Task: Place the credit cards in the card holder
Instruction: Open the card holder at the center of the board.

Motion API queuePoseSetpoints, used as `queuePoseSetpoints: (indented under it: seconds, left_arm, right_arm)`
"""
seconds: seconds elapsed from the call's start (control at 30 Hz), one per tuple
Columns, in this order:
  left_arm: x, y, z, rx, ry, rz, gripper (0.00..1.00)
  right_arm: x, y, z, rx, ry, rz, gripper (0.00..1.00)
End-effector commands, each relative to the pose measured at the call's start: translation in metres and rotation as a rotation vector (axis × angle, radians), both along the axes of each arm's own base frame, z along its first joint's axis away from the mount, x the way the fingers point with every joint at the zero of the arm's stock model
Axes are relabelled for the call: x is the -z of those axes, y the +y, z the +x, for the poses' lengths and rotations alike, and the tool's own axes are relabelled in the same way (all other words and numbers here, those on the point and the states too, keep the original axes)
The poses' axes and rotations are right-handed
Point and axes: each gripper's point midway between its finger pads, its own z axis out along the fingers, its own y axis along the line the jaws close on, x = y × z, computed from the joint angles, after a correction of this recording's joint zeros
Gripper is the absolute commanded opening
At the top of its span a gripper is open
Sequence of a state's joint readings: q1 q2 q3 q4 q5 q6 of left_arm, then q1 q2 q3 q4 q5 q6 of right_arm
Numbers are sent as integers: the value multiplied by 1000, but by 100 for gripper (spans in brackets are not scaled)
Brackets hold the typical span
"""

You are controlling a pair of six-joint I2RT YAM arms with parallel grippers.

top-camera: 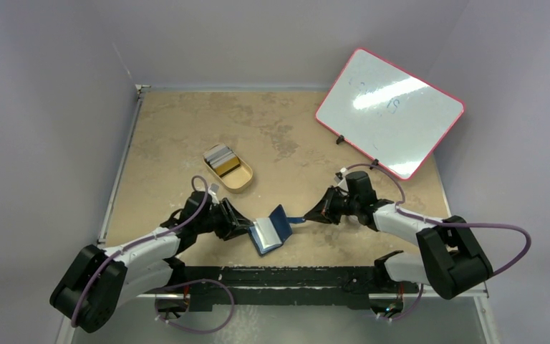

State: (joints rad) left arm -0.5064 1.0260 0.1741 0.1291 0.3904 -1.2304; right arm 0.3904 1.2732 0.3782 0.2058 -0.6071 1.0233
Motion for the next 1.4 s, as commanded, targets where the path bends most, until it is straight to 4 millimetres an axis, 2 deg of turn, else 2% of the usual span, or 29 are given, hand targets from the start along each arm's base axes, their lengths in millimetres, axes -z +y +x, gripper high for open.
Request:
queuePoseSetpoints:
  seconds: [0.0, 0.17, 0.3, 0.53, 0.67, 0.93, 1.13, 1.23, 1.37]
  left_arm:
    - [-11, -7, 6, -1, -39, -53, 41]
    - [-7, -2, 6, -2, -32, -5, 39]
    - [-14, -3, 10, -2, -54, -11, 40]
    - [-25, -14, 20, -10, -98, -90, 42]
    - [-24, -18, 24, -8, -96, -105, 42]
    - [-29, -24, 29, 8, -113, -106, 29]
    - [-45, -33, 32, 25, -135, -155, 0]
    - [-63, -38, 34, 36, -160, -191, 0]
    - [-79, -38, 37, 42, -185, -188, 0]
  right_arm:
    - [-5, -3, 9, 4, -46, -31, 0]
    - [-2, -6, 10, 10, -51, -56, 0]
    - [-3, -7, 10, 6, -56, -62, 0]
    - [-7, -5, 12, 0, -65, -50, 0]
    - [-6, -5, 11, -9, -64, -52, 0]
    - [-1, -11, 13, -15, -82, -107, 0]
    - [-10, -22, 26, -12, -145, -209, 15]
    - [-23, -30, 35, -7, -183, -284, 25]
    - [-54, -37, 46, 20, -244, -330, 38]
